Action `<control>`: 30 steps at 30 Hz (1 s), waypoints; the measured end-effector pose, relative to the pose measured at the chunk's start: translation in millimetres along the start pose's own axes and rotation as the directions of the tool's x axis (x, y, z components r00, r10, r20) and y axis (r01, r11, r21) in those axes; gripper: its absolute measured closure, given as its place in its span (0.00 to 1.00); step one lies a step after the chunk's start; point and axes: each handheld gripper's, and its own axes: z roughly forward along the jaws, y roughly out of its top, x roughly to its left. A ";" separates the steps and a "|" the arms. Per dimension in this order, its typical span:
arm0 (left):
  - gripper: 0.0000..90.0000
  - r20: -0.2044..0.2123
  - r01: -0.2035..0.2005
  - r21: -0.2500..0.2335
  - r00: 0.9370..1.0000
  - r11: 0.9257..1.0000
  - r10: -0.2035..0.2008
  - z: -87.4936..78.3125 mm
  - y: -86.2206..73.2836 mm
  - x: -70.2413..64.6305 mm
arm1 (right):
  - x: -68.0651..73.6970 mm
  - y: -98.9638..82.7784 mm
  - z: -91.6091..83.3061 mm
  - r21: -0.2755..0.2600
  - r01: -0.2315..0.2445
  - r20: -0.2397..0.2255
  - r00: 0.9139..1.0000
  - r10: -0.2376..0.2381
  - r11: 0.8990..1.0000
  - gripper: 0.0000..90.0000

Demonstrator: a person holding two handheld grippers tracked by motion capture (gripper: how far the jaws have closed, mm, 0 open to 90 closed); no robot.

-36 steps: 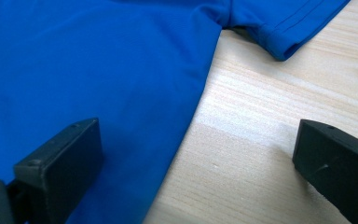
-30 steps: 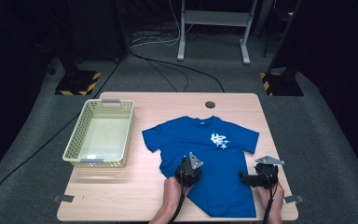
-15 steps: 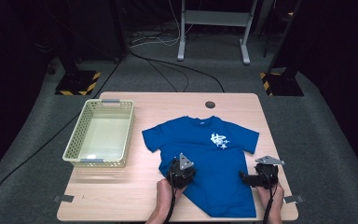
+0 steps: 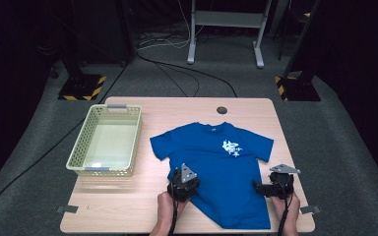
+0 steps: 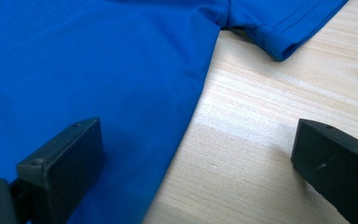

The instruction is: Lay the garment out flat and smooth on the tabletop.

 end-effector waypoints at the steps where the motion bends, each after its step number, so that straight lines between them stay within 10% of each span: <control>1: 0.93 -0.003 -0.006 0.002 1.000 1.000 0.006 -1.3 -0.2 -0.4 | 0.0 0.0 0.0 0.000 0.000 0.000 1.000 0.000 1.000 0.02; 30: 0.93 -0.031 -0.011 0.011 0.999 1.000 0.011 -41.2 -35.2 -0.8 | -0.4 0.1 -0.1 -0.002 -0.006 0.001 1.000 0.006 1.000 0.03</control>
